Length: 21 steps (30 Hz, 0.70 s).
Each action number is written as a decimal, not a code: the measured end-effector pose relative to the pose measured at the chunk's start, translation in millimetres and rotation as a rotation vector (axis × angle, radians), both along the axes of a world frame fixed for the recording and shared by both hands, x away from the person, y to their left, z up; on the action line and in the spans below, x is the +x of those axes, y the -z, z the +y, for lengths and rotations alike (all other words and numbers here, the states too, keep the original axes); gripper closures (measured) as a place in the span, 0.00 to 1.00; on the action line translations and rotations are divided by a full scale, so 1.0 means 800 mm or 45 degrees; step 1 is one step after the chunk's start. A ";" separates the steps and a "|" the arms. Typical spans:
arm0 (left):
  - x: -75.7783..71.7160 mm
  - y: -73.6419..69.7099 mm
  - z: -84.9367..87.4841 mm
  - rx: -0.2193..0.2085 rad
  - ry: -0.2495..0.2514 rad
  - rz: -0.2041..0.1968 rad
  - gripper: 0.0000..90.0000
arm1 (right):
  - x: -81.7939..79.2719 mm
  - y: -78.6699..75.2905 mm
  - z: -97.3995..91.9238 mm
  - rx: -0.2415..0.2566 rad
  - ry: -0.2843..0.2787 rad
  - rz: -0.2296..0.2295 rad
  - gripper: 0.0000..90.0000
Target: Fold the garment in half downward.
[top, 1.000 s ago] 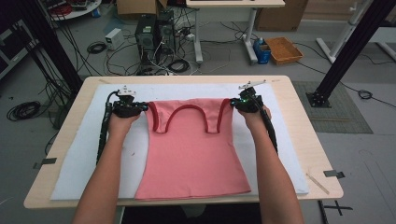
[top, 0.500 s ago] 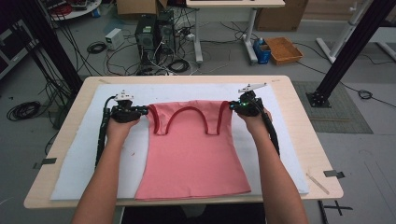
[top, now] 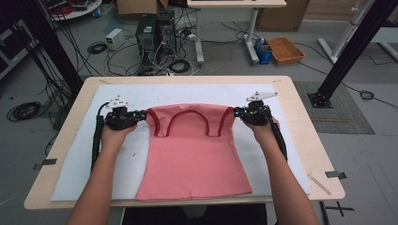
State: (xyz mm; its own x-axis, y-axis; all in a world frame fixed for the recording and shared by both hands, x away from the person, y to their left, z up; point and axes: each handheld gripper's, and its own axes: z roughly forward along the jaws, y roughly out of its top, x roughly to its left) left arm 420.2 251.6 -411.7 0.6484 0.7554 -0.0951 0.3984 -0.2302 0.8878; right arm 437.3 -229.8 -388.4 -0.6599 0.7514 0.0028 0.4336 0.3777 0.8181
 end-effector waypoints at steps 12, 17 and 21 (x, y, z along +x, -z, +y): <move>-0.046 -0.013 0.000 -0.008 0.077 -0.056 0.92 | -0.042 -0.010 -0.007 0.022 -0.087 -0.073 0.93; -0.070 -0.017 -0.001 -0.020 0.121 -0.080 0.92 | -0.064 -0.009 -0.015 0.033 -0.106 -0.090 0.93; -0.088 -0.013 -0.002 0.007 0.150 -0.071 0.92 | -0.082 -0.003 -0.016 -0.014 -0.126 -0.113 0.93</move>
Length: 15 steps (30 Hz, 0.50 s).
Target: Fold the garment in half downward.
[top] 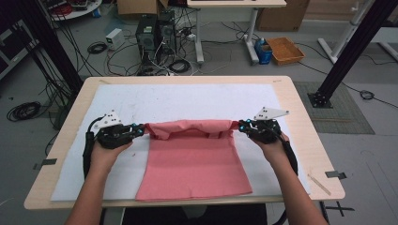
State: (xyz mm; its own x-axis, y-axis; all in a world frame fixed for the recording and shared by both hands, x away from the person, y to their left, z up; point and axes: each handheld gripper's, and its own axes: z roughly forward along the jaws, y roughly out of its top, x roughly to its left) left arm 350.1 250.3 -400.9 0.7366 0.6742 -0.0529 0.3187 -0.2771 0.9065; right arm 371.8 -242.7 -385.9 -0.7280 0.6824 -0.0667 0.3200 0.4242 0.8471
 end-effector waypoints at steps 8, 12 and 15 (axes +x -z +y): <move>-0.036 0.020 -0.004 0.035 0.058 0.028 0.92 | -0.044 0.018 -0.001 -0.038 -0.066 -0.017 0.93; -0.046 0.023 -0.002 0.015 0.063 0.028 0.92 | -0.065 0.027 -0.006 -0.042 -0.088 -0.018 0.93; -0.057 0.028 -0.001 -0.010 0.099 0.040 0.92 | -0.079 0.037 -0.010 -0.063 -0.099 -0.015 0.93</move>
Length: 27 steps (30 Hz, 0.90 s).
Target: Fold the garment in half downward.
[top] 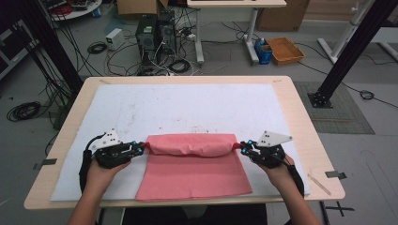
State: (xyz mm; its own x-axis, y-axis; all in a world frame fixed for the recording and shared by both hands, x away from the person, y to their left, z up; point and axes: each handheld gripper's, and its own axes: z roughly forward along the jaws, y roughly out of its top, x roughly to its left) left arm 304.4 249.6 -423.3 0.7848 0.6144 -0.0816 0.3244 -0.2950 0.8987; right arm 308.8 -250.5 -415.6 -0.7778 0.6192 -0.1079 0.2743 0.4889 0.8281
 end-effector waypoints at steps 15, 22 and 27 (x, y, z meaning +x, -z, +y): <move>-0.041 0.018 0.006 -0.008 0.044 0.018 0.92 | -0.040 0.023 -0.007 -0.032 -0.028 -0.022 0.92; -0.053 0.016 0.013 -0.032 -0.027 0.026 0.70 | -0.045 0.024 -0.016 0.055 -0.037 0.053 0.65; -0.051 0.013 0.020 -0.116 -0.093 0.062 0.52 | -0.045 0.010 -0.023 0.150 -0.054 0.043 0.56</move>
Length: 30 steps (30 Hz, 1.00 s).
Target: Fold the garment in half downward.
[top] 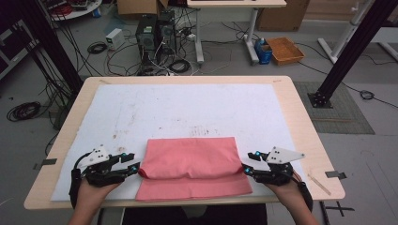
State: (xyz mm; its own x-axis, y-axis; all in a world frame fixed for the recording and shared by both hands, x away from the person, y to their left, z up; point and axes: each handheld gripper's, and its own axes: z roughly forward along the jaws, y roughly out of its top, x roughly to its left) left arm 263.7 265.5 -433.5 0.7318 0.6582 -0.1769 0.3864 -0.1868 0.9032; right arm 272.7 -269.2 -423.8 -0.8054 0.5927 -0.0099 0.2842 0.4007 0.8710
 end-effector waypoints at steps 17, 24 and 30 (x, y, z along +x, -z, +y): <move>-0.002 0.017 -0.039 0.254 0.070 0.057 0.57 | 0.008 0.025 0.012 -0.104 -0.076 0.118 0.71; -0.005 0.020 -0.044 0.296 0.129 0.058 0.83 | 0.005 0.027 0.016 -0.154 -0.106 0.106 0.93; -0.006 0.017 -0.044 0.275 0.132 0.057 0.89 | 0.002 0.024 0.015 -0.164 -0.106 0.092 0.97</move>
